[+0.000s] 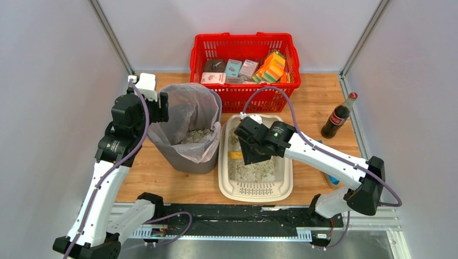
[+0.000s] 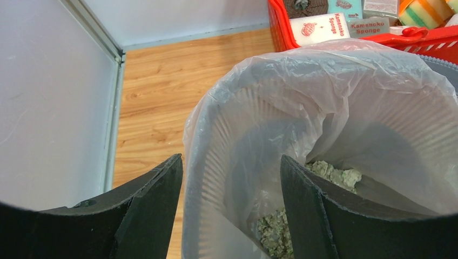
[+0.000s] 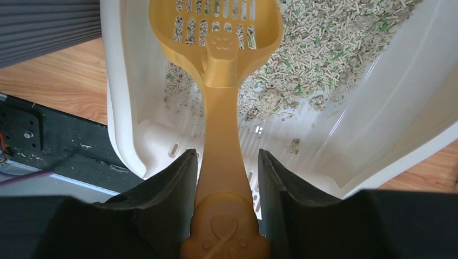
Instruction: Clean the litter box
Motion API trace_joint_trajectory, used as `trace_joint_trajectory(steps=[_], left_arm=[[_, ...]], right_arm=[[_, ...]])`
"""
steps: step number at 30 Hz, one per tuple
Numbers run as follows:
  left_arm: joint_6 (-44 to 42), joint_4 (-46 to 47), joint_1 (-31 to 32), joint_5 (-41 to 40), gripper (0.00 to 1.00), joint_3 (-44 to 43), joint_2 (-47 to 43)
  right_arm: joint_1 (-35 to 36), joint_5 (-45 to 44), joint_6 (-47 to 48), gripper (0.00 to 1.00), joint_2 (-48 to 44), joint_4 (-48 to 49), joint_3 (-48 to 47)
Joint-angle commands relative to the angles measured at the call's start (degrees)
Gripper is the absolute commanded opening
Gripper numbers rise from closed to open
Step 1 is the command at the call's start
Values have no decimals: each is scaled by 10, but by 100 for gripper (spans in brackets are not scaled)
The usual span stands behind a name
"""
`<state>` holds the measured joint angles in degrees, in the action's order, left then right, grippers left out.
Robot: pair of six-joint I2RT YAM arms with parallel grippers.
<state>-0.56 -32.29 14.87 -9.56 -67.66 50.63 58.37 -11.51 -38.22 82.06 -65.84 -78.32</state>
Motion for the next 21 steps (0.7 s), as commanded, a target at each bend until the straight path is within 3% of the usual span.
trace_joint_trajectory(steps=[1, 7, 14, 21], left_arm=[[-6, 18, 2, 8, 74, -3, -3], [-7, 17, 2, 7, 75, -3, 2], [-7, 14, 2, 6, 75, -4, 6], [-8, 13, 2, 4, 75, -4, 11]], right_arm=[[1, -21, -30, 0, 7, -3, -25], [1, -49, -38, 0, 65, -21, -19], [3, -54, -12, 0, 107, 42, -27], [-6, -82, -8, 0, 152, 47, -40]])
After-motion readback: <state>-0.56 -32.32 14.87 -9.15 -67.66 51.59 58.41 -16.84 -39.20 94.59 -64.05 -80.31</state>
